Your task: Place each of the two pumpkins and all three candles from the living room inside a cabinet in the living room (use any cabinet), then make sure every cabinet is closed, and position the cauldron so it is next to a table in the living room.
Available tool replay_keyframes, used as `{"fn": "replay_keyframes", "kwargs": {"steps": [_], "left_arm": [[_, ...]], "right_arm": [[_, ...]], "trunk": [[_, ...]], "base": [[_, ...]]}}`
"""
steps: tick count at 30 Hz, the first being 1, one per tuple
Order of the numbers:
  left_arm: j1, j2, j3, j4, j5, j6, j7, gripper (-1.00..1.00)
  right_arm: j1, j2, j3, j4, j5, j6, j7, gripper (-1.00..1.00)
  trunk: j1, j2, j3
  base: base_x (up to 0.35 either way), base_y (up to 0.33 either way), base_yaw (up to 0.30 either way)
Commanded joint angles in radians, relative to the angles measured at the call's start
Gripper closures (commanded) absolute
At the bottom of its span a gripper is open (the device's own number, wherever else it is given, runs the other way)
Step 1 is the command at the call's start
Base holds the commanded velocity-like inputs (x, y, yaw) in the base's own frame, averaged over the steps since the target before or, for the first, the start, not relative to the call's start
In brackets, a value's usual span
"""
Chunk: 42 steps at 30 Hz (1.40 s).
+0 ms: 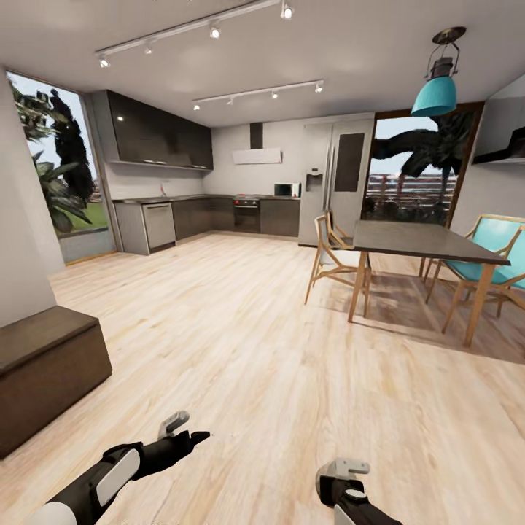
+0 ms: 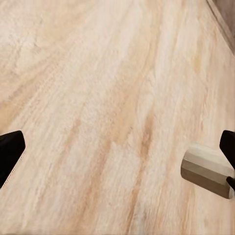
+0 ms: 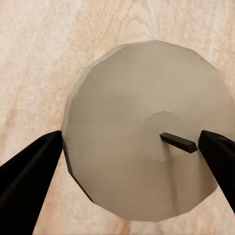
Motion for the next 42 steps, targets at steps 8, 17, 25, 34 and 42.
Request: {"fn": "replay_keyframes", "kwargs": {"steps": [8,17,25,34,42], "left_arm": [[-0.001,0.002,-0.005,-0.003,0.008,0.002,-0.002,-1.0],[-0.001,0.002,-0.003,-0.002,0.011,0.002,-0.004,-1.0],[-0.001,0.002,-0.003,-0.002,0.013,0.002,-0.004,-1.0],[-0.001,0.002,-0.003,-0.001,0.014,0.002,-0.003,-1.0],[-0.001,0.002,-0.004,-0.001,0.014,0.002,-0.002,-1.0]], "right_arm": [[-0.001,0.0,0.01,-0.002,-0.006,0.0,-0.007,1.0],[-0.001,0.0,0.01,-0.002,-0.006,0.003,-0.007,1.0],[-0.001,0.0,0.012,-0.002,-0.006,0.015,-0.014,1.0],[-0.001,0.002,0.013,-0.002,-0.006,0.016,-0.016,1.0],[-0.001,0.006,0.013,0.0,-0.006,0.016,-0.016,1.0]], "trunk": [[0.0,0.0,-0.001],[0.0,0.0,-0.001],[0.0,0.0,-0.001],[0.0,0.0,-0.001],[0.0,0.0,-0.005]], "base": [[-0.001,0.0,0.273],[-0.187,0.07,0.274],[-0.282,0.152,0.274],[-0.275,0.198,0.274],[-0.218,0.246,0.274]]}}
